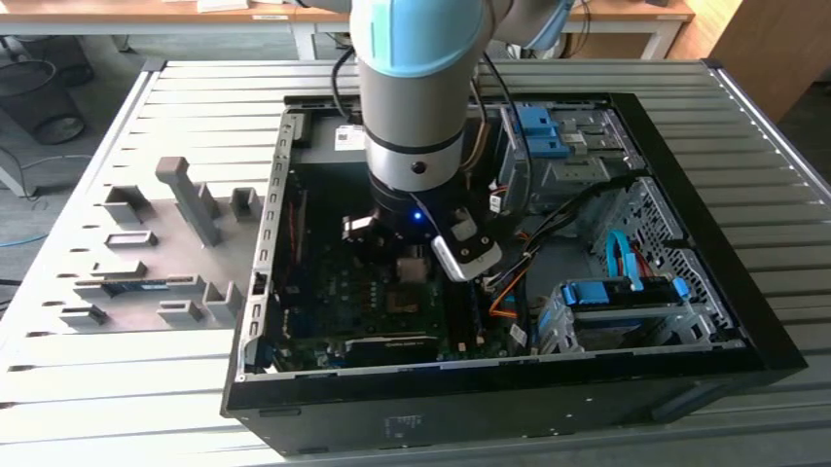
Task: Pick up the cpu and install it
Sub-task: 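Place the cpu into insertion slot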
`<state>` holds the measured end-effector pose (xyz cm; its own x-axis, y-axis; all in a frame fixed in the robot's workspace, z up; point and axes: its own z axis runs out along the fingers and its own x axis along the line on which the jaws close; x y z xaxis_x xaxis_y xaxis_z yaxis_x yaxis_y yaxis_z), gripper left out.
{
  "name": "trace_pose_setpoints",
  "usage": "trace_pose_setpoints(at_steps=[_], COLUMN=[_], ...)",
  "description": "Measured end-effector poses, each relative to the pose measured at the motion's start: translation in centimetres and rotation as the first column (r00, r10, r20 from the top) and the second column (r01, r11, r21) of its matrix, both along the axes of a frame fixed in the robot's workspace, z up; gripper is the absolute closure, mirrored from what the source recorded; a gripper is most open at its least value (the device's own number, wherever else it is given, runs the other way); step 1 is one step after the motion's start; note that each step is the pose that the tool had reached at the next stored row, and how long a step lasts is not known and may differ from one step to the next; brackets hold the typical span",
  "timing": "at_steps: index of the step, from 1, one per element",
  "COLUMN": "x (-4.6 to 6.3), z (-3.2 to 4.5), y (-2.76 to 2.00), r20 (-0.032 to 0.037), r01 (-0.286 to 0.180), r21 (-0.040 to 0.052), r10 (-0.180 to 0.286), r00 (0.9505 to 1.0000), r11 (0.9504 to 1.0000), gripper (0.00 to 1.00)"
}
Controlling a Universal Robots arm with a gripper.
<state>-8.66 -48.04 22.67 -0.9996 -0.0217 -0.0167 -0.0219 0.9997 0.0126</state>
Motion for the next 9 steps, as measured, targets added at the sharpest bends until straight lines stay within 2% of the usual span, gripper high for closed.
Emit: trace_pose_setpoints(at_steps=[9], x=[-0.5], z=[-1.34], y=[-0.36], r20=[0.0001], r01=[-0.001], r21=[-0.0021], r10=[0.001], r00=[1.0], r11=[1.0], gripper=[0.53])
